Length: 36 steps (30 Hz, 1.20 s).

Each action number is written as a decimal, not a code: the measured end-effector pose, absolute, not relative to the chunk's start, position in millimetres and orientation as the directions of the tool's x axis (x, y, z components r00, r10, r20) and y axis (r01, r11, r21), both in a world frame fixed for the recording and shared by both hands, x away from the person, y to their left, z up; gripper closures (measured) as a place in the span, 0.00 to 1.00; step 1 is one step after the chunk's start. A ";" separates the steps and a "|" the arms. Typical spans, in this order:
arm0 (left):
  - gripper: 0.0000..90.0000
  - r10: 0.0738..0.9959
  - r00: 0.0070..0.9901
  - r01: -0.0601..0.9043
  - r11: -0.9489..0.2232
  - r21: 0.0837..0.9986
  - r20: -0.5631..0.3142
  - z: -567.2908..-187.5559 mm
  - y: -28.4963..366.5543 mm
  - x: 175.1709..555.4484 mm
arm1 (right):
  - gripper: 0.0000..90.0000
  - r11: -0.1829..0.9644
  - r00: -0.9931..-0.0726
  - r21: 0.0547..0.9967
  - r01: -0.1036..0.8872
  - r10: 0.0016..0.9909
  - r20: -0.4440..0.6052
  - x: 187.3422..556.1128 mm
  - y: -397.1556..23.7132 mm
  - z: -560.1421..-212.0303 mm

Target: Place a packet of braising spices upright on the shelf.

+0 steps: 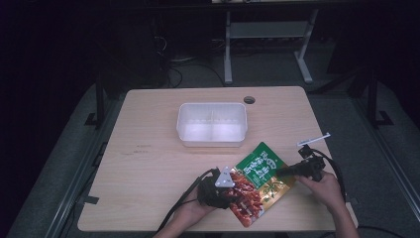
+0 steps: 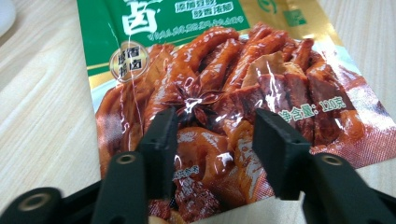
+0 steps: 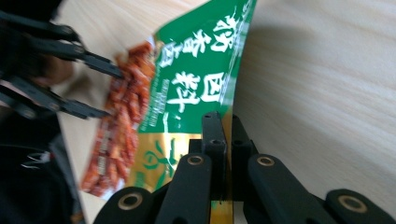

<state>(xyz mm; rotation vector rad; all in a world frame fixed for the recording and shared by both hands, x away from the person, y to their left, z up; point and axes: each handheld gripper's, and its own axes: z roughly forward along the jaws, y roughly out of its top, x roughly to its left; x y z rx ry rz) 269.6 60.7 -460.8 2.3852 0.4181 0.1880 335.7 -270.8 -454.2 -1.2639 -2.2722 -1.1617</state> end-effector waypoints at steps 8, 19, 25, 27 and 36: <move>0.44 0.374 0.927 0.257 -0.682 0.685 0.025 -452.6 72.5 267.1 | 1.00 0.276 -0.603 0.556 0.784 0.549 0.579 325.8 -266.1 -421.3; 0.36 0.434 0.901 0.283 -0.603 0.746 0.010 -427.4 111.7 262.3 | 1.00 0.316 -0.694 0.639 0.701 0.510 0.509 314.9 -239.7 -363.6; 0.33 0.489 0.872 0.327 -0.564 0.759 -0.012 -423.0 148.4 256.6 | 1.00 0.354 -0.737 0.666 0.657 0.487 0.468 308.2 -222.9 -345.3; 0.33 0.507 0.862 0.340 -0.552 0.761 -0.017 -423.1 160.4 254.5 | 1.00 0.375 -0.753 0.670 0.641 0.479 0.452 305.6 -216.1 -338.3; 0.31 0.565 0.824 0.377 -0.512 0.772 -0.028 -428.2 196.7 249.3 | 1.00 0.455 -0.811 0.685 0.569 0.452 0.373 294.1 -184.5 -305.8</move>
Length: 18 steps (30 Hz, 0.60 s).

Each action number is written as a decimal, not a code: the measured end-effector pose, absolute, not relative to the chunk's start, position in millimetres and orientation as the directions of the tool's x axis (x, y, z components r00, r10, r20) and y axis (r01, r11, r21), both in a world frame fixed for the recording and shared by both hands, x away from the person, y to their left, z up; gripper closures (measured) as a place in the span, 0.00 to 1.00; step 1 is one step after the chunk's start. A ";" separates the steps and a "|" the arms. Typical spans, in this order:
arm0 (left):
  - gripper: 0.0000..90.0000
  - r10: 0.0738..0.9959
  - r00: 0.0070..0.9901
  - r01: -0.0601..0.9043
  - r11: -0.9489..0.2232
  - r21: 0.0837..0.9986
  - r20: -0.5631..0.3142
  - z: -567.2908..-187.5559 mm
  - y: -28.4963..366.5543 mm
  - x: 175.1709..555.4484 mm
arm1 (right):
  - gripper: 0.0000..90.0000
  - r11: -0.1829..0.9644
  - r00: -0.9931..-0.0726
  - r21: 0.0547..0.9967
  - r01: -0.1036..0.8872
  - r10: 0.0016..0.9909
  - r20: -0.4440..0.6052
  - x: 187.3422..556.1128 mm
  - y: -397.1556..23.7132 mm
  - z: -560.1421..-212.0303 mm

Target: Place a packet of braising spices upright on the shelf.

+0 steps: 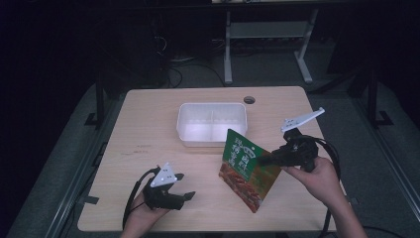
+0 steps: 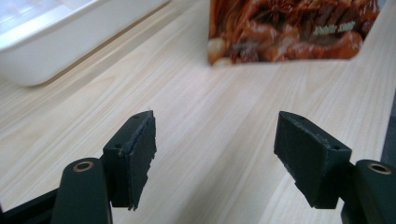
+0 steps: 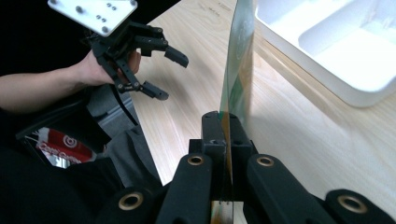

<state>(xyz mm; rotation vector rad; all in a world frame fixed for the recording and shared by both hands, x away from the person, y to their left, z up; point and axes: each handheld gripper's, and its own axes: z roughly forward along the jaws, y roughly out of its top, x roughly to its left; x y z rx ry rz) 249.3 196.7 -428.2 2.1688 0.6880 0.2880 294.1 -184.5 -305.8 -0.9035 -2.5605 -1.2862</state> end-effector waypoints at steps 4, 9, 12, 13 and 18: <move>0.32 0.581 0.814 0.373 -0.506 0.778 -0.013 -426.8 203.2 249.4 | 1.00 0.474 -0.818 0.685 0.553 0.462 0.341 293.6 -177.1 -297.4; 0.31 0.607 0.794 0.384 -0.484 0.786 -0.014 -425.6 213.4 251.2 | 1.00 0.474 -0.826 0.698 0.537 0.466 0.319 296.1 -174.1 -284.4; 0.31 0.619 0.785 0.386 -0.480 0.788 -0.008 -425.6 217.5 252.0 | 1.00 0.479 -0.833 0.704 0.525 0.461 0.306 297.6 -170.3 -274.2; 0.31 0.619 0.785 0.386 -0.480 0.788 -0.008 -425.6 217.5 252.0 | 1.00 0.479 -0.833 0.704 0.525 0.461 0.306 297.6 -170.3 -274.2; 0.30 0.630 0.777 0.392 -0.472 0.790 -0.009 -427.3 223.0 255.0 | 1.00 0.488 -0.847 0.715 0.501 0.448 0.287 304.1 -155.9 -253.9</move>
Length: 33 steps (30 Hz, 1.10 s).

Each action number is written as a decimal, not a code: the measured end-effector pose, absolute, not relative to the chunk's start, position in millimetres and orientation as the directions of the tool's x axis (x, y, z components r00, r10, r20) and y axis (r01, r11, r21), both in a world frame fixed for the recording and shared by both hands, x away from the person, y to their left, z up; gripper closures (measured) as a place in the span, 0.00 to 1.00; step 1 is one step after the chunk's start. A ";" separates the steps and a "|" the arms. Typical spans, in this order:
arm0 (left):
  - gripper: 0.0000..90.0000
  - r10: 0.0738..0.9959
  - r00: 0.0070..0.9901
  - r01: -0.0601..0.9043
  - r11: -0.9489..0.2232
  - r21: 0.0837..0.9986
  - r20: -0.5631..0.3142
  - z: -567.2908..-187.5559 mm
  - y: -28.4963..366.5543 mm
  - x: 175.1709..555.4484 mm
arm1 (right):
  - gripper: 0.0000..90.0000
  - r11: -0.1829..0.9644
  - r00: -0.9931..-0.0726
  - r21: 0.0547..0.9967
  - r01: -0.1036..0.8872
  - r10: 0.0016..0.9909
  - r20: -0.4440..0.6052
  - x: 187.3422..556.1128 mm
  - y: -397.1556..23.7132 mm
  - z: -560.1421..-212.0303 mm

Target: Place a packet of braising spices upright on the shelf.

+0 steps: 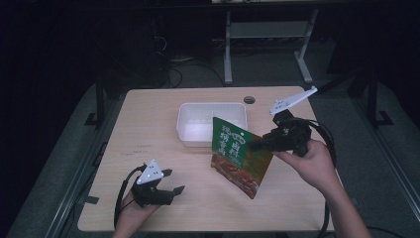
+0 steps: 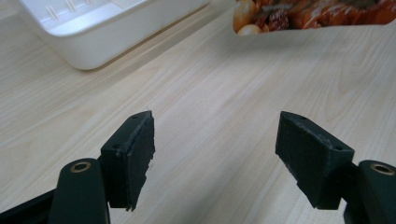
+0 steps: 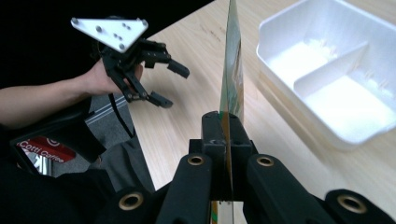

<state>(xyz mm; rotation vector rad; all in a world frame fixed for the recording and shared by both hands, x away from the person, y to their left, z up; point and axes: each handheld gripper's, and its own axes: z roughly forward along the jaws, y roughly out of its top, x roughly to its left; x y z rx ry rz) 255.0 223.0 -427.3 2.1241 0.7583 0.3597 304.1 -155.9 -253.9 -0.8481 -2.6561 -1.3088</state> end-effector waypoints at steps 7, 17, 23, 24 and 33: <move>0.29 0.648 0.761 0.406 -0.453 0.794 -0.020 -430.2 230.8 259.5 | 1.00 0.495 -0.853 0.721 0.485 0.450 0.265 320.7 -136.1 -238.6; 0.28 0.666 0.745 0.417 -0.434 0.799 -0.027 -431.8 237.2 263.6 | 1.00 0.465 -0.841 0.735 0.494 0.469 0.269 348.5 -119.3 -226.4; 0.28 0.669 0.742 0.419 -0.432 0.799 -0.028 -432.0 239.1 264.2 | 1.00 0.457 -0.834 0.736 0.499 0.485 0.264 363.2 -108.3 -221.9; 0.28 0.668 0.744 0.418 -0.435 0.797 -0.025 -432.0 239.4 264.4 | 1.00 0.455 -0.833 0.738 0.498 0.488 0.261 365.6 -106.5 -221.5; 0.28 0.668 0.744 0.417 -0.441 0.795 -0.019 -433.1 240.2 265.3 | 1.00 0.449 -0.816 0.737 0.506 0.526 0.240 386.4 -89.8 -218.7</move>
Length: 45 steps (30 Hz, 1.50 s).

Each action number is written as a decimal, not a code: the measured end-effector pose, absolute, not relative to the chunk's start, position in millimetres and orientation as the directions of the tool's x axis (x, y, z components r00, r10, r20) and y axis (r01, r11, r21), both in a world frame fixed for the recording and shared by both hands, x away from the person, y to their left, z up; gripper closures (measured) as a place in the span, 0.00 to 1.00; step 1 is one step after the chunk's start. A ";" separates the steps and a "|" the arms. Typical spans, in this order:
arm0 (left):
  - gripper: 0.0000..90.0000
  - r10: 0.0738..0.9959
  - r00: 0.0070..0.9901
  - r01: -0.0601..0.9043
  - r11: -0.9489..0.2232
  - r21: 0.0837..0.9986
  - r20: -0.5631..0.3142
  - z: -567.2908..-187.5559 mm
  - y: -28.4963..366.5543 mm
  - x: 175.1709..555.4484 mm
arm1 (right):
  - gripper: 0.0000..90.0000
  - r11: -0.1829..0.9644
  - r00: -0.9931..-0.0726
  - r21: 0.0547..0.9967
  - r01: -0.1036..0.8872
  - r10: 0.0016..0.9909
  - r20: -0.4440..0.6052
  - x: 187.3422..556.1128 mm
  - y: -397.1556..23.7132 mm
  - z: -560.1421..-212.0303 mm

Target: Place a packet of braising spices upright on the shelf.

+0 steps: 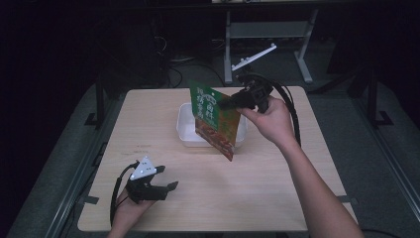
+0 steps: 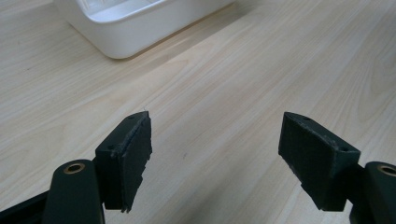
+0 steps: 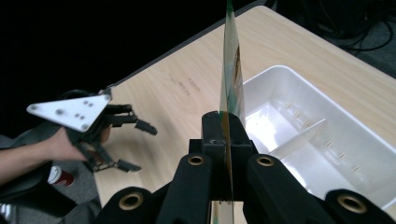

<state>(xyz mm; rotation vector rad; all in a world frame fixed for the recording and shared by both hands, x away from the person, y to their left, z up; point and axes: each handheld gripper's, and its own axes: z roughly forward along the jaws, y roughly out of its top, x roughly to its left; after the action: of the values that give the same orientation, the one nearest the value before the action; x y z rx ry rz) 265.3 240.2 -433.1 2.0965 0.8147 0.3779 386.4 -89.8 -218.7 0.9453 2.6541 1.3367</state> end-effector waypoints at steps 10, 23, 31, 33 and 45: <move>0.28 0.671 0.741 0.419 -0.439 0.795 -0.020 -433.3 240.9 265.8 | 1.00 0.429 -0.792 0.736 0.524 0.564 0.235 407.0 -73.2 -220.4; 0.28 0.675 0.738 0.416 -0.434 0.799 -0.017 -432.9 241.3 265.0 | 1.00 0.411 -0.770 0.741 0.531 0.600 0.218 428.5 -52.6 -222.9; 0.27 0.673 0.739 0.413 -0.444 0.795 -0.008 -433.0 241.0 264.9 | 1.00 0.390 -0.754 0.744 0.542 0.616 0.227 437.5 -45.3 -227.7; 0.27 0.675 0.738 0.413 -0.440 0.797 -0.010 -433.0 241.2 265.0 | 1.00 0.385 -0.751 0.745 0.545 0.619 0.229 439.4 -43.8 -229.3; 0.27 0.675 0.737 0.413 -0.436 0.800 -0.012 -432.6 241.5 264.5 | 1.00 0.341 -0.716 0.756 0.558 0.658 0.232 451.7 -38.8 -232.8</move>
<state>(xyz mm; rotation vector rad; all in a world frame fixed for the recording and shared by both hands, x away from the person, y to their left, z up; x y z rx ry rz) 264.5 241.5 -432.6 2.0882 0.8191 0.3933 451.7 -38.8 -232.8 1.1287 2.4771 1.3250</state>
